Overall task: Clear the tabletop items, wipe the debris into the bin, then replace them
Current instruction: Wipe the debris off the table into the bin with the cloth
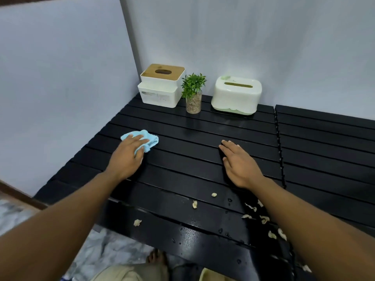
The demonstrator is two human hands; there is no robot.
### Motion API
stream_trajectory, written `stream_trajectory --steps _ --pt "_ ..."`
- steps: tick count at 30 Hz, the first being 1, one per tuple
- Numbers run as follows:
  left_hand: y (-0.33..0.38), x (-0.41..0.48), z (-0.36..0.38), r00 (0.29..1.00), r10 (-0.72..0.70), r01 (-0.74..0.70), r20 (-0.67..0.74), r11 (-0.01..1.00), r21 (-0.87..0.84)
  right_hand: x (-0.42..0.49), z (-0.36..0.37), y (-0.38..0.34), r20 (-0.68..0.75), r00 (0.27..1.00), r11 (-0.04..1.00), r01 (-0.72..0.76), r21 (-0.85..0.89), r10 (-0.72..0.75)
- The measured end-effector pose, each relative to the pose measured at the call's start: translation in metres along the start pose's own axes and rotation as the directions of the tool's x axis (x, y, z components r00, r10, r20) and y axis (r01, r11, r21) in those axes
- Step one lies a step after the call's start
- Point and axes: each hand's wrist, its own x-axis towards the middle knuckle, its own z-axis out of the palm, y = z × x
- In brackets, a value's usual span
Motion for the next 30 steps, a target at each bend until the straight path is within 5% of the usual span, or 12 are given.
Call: stream_trajectory --steps 7,12,18,23,30 --pt "0.134 -0.033 0.063 0.975 0.198 -0.186 0.101 0.976 -0.116 -0.023 -0.017 0.009 0.08 0.995 0.998 -0.049 -0.051 0.053" --pt "0.19 -0.029 0.082 0.833 0.476 -0.403 0.282 0.871 -0.28 -0.06 -0.036 0.036 0.079 0.996 0.997 -0.04 -0.063 0.045" --pt "0.133 0.043 0.034 0.963 0.266 -0.265 -0.032 0.926 -0.268 -0.088 -0.043 0.085 -0.094 0.974 0.977 -0.209 -0.032 0.205" --pt "0.072 0.078 0.043 0.982 0.174 -0.172 0.072 0.985 -0.03 -0.088 -0.035 0.091 -0.147 0.969 0.978 -0.206 -0.033 0.2" --pt "0.136 0.059 0.084 0.936 0.319 -0.315 0.151 0.948 -0.048 -0.088 -0.034 0.091 -0.131 0.971 0.977 -0.207 -0.05 0.199"
